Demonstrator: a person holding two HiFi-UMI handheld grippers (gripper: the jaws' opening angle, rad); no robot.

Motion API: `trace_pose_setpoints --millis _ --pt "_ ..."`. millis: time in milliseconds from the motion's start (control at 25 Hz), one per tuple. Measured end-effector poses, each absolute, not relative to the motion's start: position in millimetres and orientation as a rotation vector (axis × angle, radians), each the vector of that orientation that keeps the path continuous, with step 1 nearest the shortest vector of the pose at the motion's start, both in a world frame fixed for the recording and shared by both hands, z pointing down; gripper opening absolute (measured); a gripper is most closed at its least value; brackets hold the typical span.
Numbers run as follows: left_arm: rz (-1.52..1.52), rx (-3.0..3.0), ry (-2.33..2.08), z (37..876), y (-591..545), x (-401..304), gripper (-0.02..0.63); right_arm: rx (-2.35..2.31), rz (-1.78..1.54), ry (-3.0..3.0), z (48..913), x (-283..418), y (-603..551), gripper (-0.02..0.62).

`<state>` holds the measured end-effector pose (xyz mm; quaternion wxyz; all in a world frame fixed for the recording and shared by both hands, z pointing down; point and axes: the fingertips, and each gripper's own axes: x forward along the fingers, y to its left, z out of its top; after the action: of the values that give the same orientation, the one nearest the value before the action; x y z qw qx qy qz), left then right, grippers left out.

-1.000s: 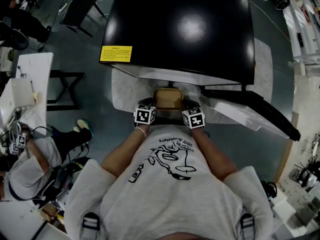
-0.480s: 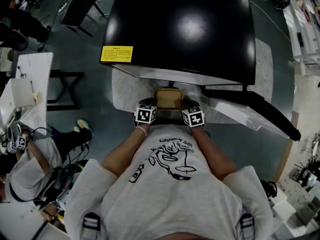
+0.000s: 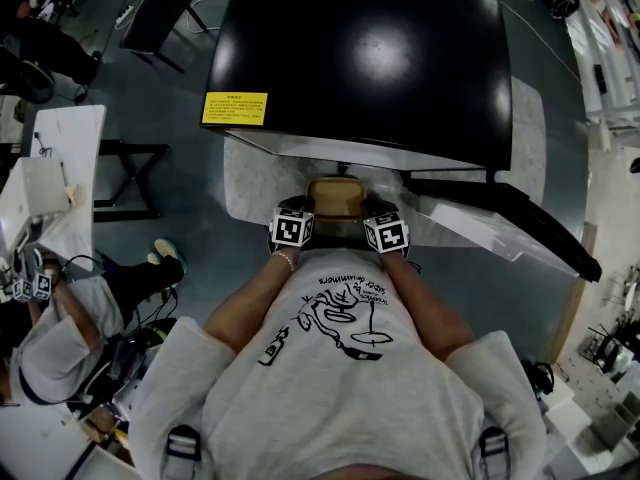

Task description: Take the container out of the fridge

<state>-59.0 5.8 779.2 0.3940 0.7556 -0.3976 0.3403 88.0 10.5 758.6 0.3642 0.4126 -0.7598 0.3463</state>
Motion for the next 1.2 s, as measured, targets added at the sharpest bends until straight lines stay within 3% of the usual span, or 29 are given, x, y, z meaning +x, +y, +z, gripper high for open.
trace_pose_setpoints --millis 1200 --pt "0.915 1.923 -0.988 798.1 8.8 -62.8 0.058 1.033 0.902 -1.915 774.2 85.1 17.4 0.049"
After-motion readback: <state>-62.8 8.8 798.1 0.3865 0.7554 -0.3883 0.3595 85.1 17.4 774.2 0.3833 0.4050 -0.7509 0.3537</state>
